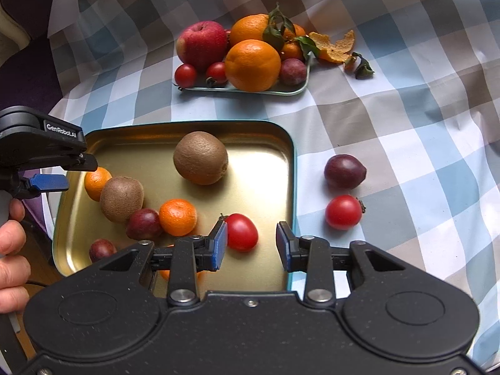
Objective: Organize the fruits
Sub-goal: 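Open both grippers over the tin tray to drop the tangerines, then move the right gripper to a red tomato while the left gripper moves to a plum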
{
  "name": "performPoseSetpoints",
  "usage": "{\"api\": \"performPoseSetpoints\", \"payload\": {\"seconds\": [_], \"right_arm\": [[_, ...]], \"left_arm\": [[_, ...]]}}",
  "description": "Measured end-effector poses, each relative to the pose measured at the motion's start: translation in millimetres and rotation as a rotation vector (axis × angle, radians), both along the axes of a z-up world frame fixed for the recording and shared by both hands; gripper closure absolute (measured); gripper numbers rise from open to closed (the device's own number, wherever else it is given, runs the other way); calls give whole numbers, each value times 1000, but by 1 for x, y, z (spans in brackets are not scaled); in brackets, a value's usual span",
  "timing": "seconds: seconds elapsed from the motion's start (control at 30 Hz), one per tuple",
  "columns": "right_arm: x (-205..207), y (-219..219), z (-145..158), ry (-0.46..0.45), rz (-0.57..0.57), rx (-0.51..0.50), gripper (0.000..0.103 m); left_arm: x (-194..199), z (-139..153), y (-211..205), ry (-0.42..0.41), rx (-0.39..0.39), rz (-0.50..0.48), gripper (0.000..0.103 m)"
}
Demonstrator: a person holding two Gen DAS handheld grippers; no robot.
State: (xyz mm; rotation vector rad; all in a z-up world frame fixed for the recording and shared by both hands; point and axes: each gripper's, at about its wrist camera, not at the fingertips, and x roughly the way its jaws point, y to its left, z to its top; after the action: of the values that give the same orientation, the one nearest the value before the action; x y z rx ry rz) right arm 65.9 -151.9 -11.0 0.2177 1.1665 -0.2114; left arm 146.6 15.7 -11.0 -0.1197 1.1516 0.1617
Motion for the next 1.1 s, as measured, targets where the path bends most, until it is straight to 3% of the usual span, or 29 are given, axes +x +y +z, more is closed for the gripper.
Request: {"api": "performPoseSetpoints", "payload": {"seconds": [0.47,1.1], "right_arm": [[-32,-73,-7,55,-201,-26,58],[-55,-107,-22,81,-272,-26,58]], "left_arm": [[-7,4,-48,-14,16,-107,62],[-25,4,-138,-20,25,-310,62]]}}
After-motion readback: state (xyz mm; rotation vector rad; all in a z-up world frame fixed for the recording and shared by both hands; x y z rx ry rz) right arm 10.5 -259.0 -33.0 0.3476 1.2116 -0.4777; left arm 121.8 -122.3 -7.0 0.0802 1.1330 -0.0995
